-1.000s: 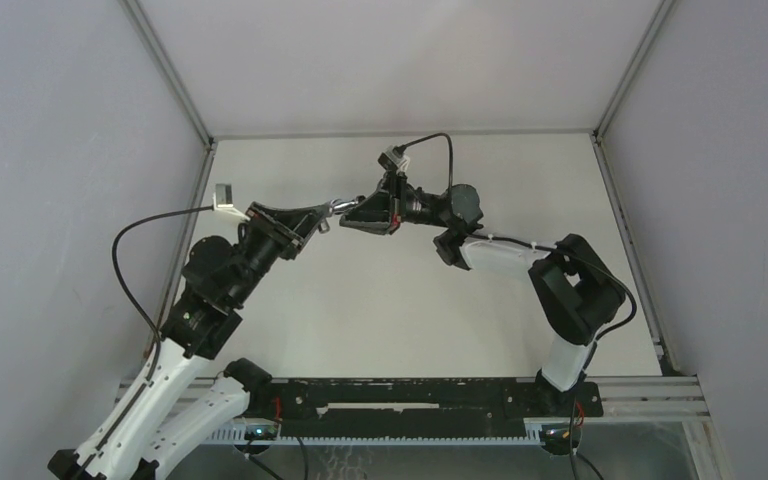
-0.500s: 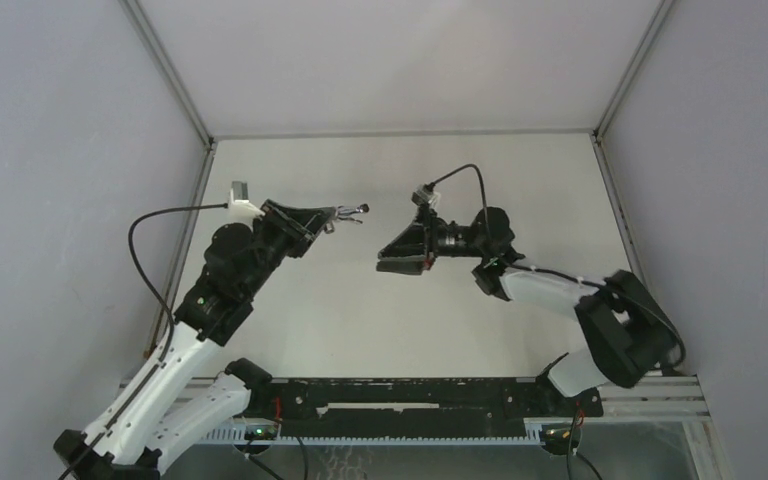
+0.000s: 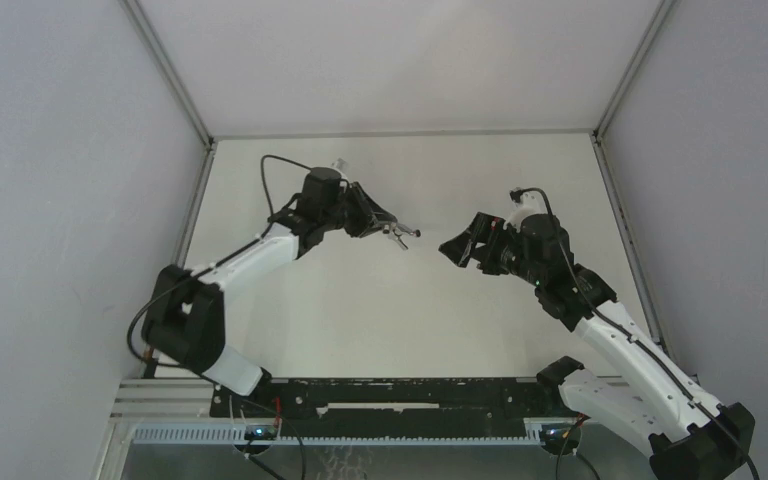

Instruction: Install the water faucets

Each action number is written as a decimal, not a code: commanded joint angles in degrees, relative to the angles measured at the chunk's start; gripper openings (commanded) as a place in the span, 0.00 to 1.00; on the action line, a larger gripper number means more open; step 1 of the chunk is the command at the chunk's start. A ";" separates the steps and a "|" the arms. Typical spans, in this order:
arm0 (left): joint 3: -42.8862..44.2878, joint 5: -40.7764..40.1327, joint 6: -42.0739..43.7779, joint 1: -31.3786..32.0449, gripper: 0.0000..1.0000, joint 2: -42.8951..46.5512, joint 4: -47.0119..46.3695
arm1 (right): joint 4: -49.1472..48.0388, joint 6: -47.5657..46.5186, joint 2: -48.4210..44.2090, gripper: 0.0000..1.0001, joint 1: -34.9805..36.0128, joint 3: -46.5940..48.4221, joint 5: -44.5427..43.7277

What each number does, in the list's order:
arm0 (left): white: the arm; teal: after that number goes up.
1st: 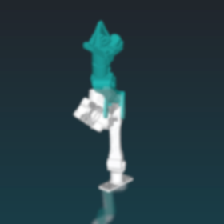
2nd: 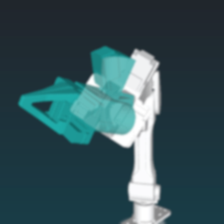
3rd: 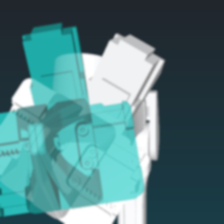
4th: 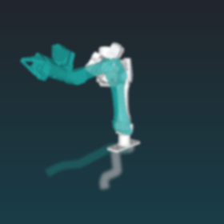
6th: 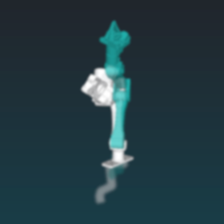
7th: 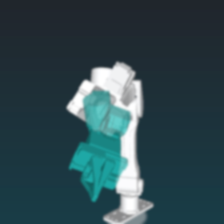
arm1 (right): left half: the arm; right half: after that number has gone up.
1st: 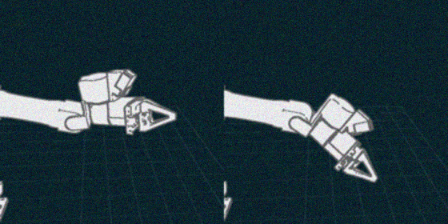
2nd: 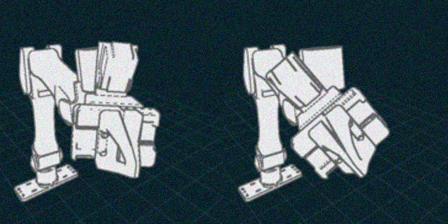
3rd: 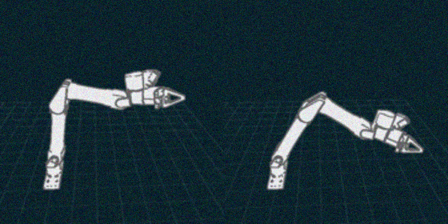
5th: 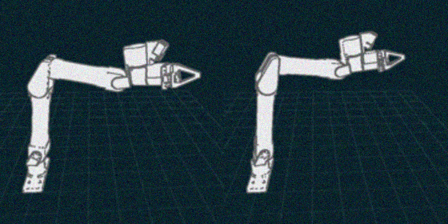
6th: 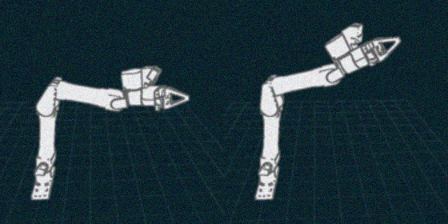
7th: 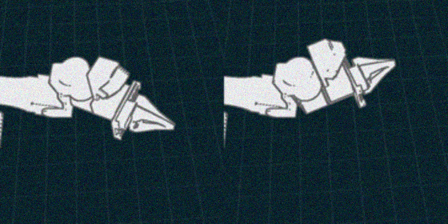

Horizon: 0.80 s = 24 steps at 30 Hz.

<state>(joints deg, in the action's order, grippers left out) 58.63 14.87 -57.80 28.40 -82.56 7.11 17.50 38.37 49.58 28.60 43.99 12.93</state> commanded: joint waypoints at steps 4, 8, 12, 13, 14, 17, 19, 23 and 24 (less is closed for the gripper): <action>11.99 12.49 1.02 -0.32 0.02 -15.50 -7.85 | 12.73 -6.49 -3.10 1.00 -0.61 0.95 -11.54; 15.04 12.28 1.95 -0.44 0.42 -21.15 -7.47 | 13.81 -6.86 -4.40 1.00 -0.61 0.75 -12.91; 16.93 9.53 4.51 -0.74 0.82 -20.37 -5.04 | 13.90 -7.99 -5.87 1.00 -0.61 0.73 -12.93; 17.92 7.93 6.12 -0.72 0.97 -19.41 -3.39 | 13.88 -8.38 -6.51 1.00 -0.60 0.82 -12.93; 19.32 7.24 8.02 -0.78 0.99 -18.52 -1.35 | 13.88 -8.59 -6.94 1.00 -0.64 0.86 -12.93; 22.59 5.17 13.89 -0.94 1.00 -14.37 4.34 | 14.20 -8.45 -8.01 1.00 -0.74 0.92 -15.96; 22.75 1.79 17.18 -0.98 1.00 -10.00 7.25 | 14.23 -8.55 -8.76 1.00 -0.74 0.99 -17.85; 16.43 -6.73 20.92 -1.00 1.00 1.82 9.44 | 14.58 -5.96 -9.59 1.00 -0.67 1.01 -24.36; 13.62 -9.14 21.26 -1.03 1.00 6.01 10.01 | 14.63 -5.27 -9.50 1.00 -0.71 1.01 -25.99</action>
<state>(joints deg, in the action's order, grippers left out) 76.58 15.51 -43.16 27.70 -91.13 14.55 32.45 31.46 40.93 28.25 43.94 -5.19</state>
